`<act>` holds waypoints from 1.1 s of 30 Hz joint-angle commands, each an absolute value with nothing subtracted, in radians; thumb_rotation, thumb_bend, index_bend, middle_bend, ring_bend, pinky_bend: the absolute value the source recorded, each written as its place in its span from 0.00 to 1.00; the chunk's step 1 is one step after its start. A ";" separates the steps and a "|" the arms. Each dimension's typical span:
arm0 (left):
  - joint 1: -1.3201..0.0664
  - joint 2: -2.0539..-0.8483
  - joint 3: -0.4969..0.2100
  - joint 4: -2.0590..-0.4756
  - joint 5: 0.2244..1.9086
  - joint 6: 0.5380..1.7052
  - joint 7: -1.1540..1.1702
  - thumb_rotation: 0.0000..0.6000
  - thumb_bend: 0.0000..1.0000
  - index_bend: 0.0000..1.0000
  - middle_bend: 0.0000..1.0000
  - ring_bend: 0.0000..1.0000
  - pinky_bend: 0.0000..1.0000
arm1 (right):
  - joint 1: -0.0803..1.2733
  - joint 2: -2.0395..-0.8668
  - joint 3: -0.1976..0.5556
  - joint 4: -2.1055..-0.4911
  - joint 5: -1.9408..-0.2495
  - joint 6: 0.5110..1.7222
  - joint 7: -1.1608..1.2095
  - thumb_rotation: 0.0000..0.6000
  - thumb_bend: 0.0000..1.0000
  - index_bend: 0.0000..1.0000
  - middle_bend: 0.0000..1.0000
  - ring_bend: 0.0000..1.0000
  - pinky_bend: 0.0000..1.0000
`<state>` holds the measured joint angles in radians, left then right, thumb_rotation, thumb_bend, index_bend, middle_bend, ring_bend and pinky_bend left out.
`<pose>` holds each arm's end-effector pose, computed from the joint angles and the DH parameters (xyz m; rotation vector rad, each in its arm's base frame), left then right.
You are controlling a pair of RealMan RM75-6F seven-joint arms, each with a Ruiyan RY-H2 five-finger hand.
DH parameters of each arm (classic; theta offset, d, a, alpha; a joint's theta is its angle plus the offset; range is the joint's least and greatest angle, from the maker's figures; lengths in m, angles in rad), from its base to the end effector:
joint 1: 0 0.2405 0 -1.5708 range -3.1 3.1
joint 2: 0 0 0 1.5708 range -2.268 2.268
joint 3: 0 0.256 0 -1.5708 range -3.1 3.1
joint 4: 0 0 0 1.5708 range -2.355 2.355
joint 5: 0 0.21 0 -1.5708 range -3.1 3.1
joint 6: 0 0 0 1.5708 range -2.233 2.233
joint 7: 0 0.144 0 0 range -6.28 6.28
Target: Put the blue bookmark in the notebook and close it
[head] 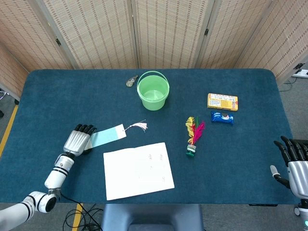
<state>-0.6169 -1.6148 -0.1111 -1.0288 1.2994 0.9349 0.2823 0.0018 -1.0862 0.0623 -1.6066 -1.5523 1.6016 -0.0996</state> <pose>-0.2671 0.3577 -0.0017 -1.8259 -0.6993 -0.6068 -0.3135 -0.1570 0.1840 1.3523 -0.7335 0.8439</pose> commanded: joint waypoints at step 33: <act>-0.738 -1.527 -0.182 -1.191 0.923 0.732 0.538 1.00 0.25 0.23 0.11 0.11 0.17 | -0.017 -1.079 0.061 -1.602 -1.552 1.618 -0.089 1.00 0.26 0.16 0.09 0.09 0.14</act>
<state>-0.7108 -1.5330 -0.1794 -1.1737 0.9995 0.7817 0.4864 -0.0174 -1.0792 0.0607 -1.6020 -1.5520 1.6183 -0.0884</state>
